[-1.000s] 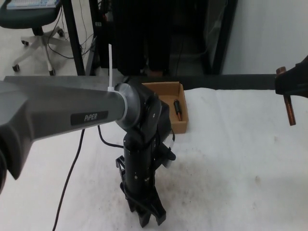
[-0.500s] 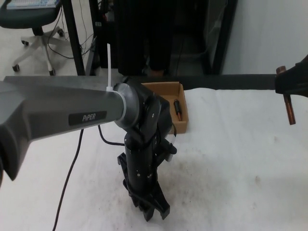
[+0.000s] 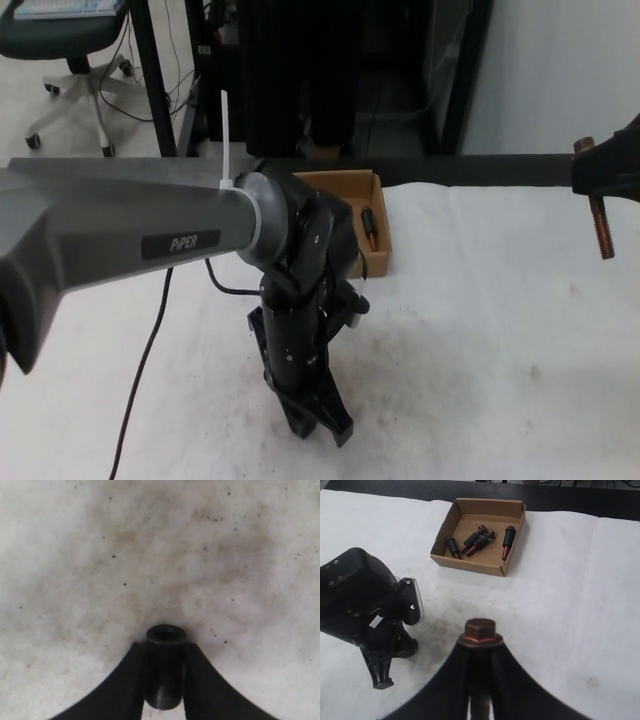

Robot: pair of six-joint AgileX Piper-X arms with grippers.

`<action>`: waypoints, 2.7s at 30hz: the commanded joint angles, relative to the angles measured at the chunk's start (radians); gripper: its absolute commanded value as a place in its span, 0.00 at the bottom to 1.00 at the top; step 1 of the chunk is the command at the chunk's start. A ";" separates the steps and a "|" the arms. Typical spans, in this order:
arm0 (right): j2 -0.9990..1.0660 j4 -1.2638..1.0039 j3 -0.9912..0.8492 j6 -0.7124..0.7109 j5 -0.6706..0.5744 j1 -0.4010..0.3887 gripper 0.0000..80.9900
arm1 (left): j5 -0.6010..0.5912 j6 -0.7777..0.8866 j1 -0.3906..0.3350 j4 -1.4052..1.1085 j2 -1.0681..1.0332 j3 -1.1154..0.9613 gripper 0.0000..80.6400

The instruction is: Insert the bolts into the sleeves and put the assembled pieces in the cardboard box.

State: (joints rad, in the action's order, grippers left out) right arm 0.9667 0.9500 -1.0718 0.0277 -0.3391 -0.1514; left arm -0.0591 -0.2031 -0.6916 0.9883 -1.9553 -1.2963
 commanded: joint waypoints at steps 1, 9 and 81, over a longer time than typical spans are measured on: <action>-0.008 -0.011 -0.002 -0.004 -0.012 0.003 0.01 | 0.023 -0.016 0.001 -0.064 0.013 0.001 0.00; -0.008 -0.030 0.054 -0.004 -0.012 0.003 0.01 | 0.021 -0.002 0.001 -0.062 0.067 0.001 0.00; 0.164 -1.014 0.068 0.028 -0.193 -0.624 0.01 | -0.267 0.422 0.005 -1.606 1.155 0.970 0.00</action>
State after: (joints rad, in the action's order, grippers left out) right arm 1.1349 -0.0445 -0.9996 0.0703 -0.5303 -0.7697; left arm -0.3325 0.2096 -0.6892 -0.5996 -0.8025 -0.3179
